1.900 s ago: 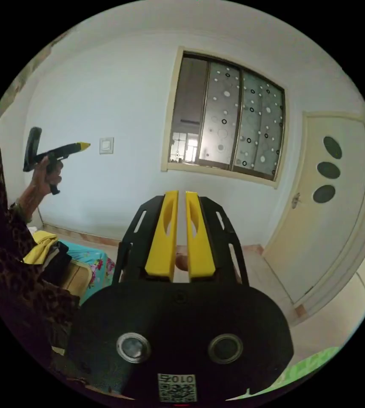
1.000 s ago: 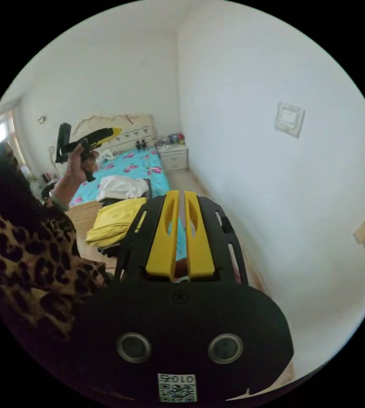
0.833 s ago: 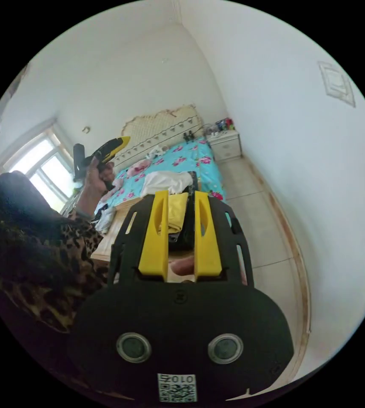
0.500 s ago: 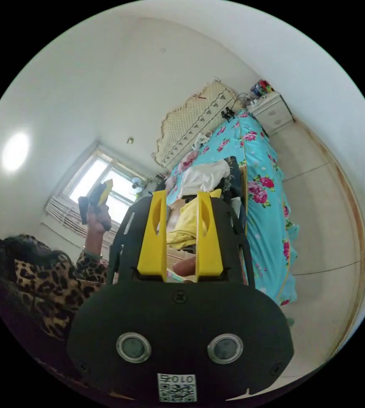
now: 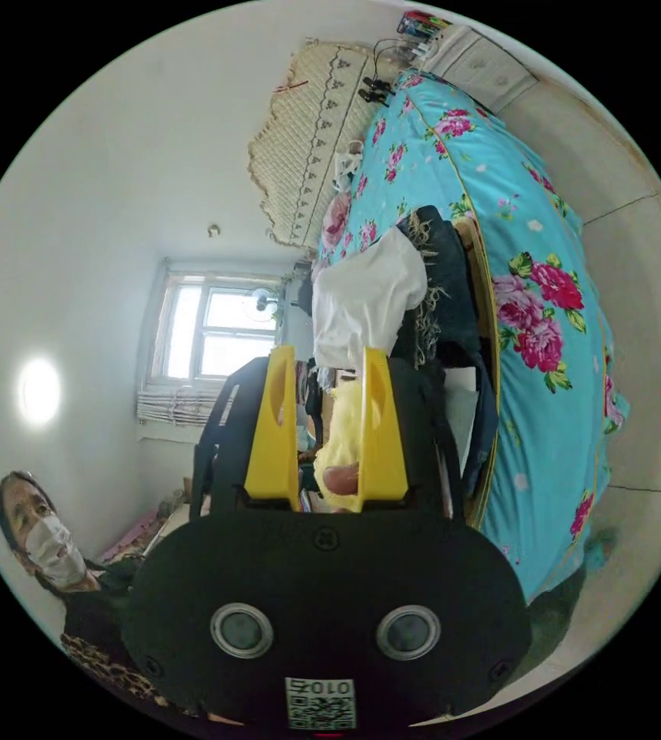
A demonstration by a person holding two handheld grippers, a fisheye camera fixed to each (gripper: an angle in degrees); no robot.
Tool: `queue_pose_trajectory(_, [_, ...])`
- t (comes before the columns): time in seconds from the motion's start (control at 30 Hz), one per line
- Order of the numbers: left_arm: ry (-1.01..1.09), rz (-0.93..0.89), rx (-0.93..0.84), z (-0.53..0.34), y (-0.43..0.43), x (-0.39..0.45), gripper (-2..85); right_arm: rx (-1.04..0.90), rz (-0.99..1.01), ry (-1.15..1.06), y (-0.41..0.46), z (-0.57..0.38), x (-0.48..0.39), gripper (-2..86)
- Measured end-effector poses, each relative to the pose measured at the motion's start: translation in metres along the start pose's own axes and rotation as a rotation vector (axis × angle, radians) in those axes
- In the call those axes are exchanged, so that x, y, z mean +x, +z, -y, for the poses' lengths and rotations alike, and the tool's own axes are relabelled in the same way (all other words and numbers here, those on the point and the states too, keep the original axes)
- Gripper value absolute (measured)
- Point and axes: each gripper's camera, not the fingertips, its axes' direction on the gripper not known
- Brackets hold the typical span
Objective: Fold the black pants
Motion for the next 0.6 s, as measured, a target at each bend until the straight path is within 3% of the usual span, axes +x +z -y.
queue_pose_trajectory(0.27, [-0.002, 0.235, 0.09, 0.056, 0.042, 0.023, -0.1, -0.15, 0.054, 0.048, -0.022, 0.161, 0.093, 12.4])
queue_pose_trajectory(0.53, [-0.287, 0.33, 0.187, 0.027, 0.084, -0.012, -0.2, -0.3, 0.01, 0.035, -0.037, 0.24, 0.149, 10.2])
queue_pose_trajectory(0.6, [-0.317, 0.372, 0.174, 0.021, 0.089, -0.015, -0.1, -0.371, 0.034, 0.022, -0.039, 0.252, 0.156, 6.0])
